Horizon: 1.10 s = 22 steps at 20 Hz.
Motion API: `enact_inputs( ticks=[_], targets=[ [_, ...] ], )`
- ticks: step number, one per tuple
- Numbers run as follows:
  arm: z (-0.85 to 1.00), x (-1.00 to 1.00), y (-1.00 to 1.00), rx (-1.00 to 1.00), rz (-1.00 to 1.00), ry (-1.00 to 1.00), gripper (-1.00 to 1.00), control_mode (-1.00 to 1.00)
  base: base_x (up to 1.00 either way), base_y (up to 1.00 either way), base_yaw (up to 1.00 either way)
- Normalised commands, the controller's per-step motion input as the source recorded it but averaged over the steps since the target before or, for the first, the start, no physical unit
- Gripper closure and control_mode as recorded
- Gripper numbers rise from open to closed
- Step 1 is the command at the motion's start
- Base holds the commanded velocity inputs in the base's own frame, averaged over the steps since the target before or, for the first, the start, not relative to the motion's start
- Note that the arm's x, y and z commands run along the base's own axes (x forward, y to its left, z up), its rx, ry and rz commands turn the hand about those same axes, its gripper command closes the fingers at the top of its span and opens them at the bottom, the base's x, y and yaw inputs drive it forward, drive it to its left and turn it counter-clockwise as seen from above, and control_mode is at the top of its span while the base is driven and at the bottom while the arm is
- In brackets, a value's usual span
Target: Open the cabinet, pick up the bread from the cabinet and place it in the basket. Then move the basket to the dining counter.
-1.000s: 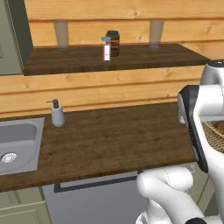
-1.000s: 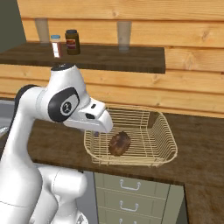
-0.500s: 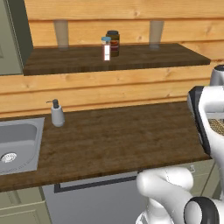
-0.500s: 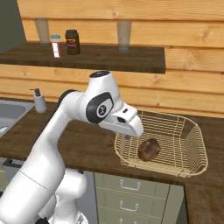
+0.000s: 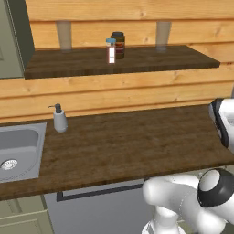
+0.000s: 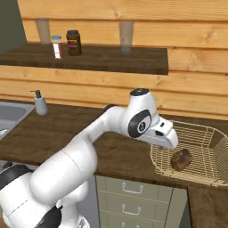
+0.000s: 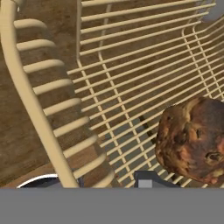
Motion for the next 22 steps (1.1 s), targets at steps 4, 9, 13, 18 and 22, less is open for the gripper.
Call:
enact_inputs(
  ticks=[4,9,13,18,22],
  targets=[
    [-0.3,0.09,-1.0,0.0,0.0,0.01,1.0,-1.0,0.0,0.0,0.0],
    [-0.55,0.18,-0.98,0.0,0.0,0.03,1.0,-1.0,0.0,0.0,0.0],
    [-0.61,0.2,-0.91,0.0,0.0,0.0,1.0,-1.0,0.0,0.0,0.0],
    [-0.63,0.04,-0.72,0.0,0.02,0.02,1.0,-1.0,0.0,0.0,0.0],
    [-0.56,0.0,-0.54,0.01,0.06,0.06,1.0,-1.0,0.0,0.0,0.0]
  ],
)
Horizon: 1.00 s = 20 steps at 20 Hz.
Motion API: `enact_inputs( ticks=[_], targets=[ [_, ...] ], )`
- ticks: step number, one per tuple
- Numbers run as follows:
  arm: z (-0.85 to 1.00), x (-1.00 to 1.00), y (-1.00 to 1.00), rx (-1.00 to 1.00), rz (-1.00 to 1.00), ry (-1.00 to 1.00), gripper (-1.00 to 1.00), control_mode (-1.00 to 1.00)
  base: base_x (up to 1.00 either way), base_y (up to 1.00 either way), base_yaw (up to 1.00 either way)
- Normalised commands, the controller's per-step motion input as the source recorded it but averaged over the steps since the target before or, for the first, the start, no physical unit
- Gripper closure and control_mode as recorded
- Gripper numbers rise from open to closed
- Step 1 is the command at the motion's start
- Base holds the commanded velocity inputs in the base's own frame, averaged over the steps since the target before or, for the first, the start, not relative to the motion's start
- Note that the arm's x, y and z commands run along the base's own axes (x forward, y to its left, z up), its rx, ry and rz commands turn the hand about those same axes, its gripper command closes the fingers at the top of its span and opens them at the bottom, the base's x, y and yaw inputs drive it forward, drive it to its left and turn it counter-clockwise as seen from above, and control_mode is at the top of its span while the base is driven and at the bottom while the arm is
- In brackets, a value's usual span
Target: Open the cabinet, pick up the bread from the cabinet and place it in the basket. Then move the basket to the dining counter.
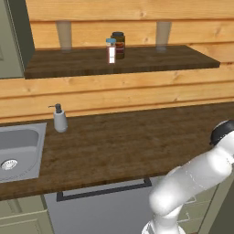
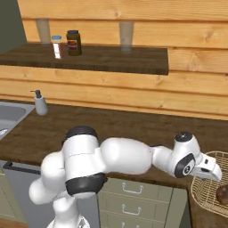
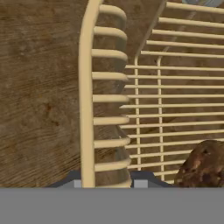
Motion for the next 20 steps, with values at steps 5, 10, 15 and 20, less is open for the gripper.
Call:
enact_inputs(
  ticks=[5,10,15,20],
  targets=[
    [-0.35,0.0,-0.68,0.04,0.05,0.07,1.0,-1.0,0.0,0.0,0.0],
    [0.33,-0.4,-0.03,0.07,0.05,0.01,-1.0,-1.0,0.0,0.0,0.0],
    [0.37,-0.75,0.3,0.04,0.01,0.04,-1.0,-1.0,0.0,0.0,0.0],
    [0.55,-0.71,0.94,0.0,0.0,0.01,-1.0,-1.0,0.0,0.0,0.0]
  ],
)
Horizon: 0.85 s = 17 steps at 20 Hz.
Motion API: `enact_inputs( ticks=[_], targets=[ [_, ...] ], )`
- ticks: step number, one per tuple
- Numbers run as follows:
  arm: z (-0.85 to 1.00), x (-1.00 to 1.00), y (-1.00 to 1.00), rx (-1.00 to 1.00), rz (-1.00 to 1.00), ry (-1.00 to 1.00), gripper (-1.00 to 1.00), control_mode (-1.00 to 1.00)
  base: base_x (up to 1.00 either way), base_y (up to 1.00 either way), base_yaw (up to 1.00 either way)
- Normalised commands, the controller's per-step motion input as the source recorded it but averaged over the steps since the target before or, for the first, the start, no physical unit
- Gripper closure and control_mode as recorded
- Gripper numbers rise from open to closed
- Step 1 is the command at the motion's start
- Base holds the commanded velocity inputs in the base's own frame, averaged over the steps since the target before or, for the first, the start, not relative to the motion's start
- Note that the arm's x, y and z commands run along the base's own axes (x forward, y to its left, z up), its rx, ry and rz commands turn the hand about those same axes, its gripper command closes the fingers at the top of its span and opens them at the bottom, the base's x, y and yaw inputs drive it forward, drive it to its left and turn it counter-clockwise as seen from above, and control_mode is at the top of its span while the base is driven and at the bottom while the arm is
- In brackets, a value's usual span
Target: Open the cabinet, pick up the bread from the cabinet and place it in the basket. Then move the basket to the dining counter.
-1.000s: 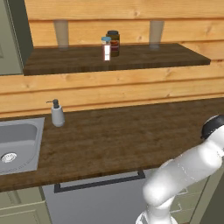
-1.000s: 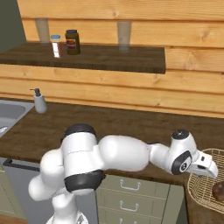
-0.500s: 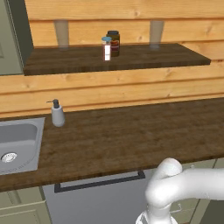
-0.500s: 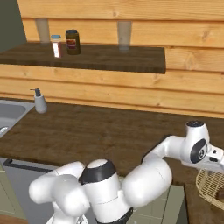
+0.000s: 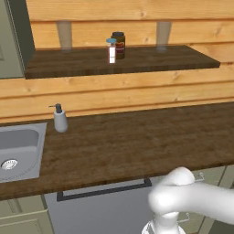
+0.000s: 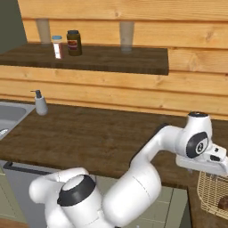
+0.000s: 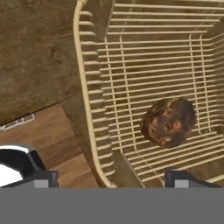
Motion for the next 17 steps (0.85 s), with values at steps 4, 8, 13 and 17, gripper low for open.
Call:
enact_inputs(
  ticks=[4,8,13,17],
  targets=[
    [0.55,-0.39,1.0,-0.01,0.0,0.0,-1.0,-1.0,0.0,0.0,0.0],
    [0.37,-0.36,1.0,-0.07,0.07,0.0,-1.0,-1.0,0.0,0.0,0.0],
    [0.66,-0.35,1.0,-0.04,0.07,0.0,-1.0,-1.0,0.0,0.0,0.0],
    [0.66,-0.38,1.0,-0.02,0.11,0.0,-1.0,-1.0,0.0,0.0,0.0]
  ],
)
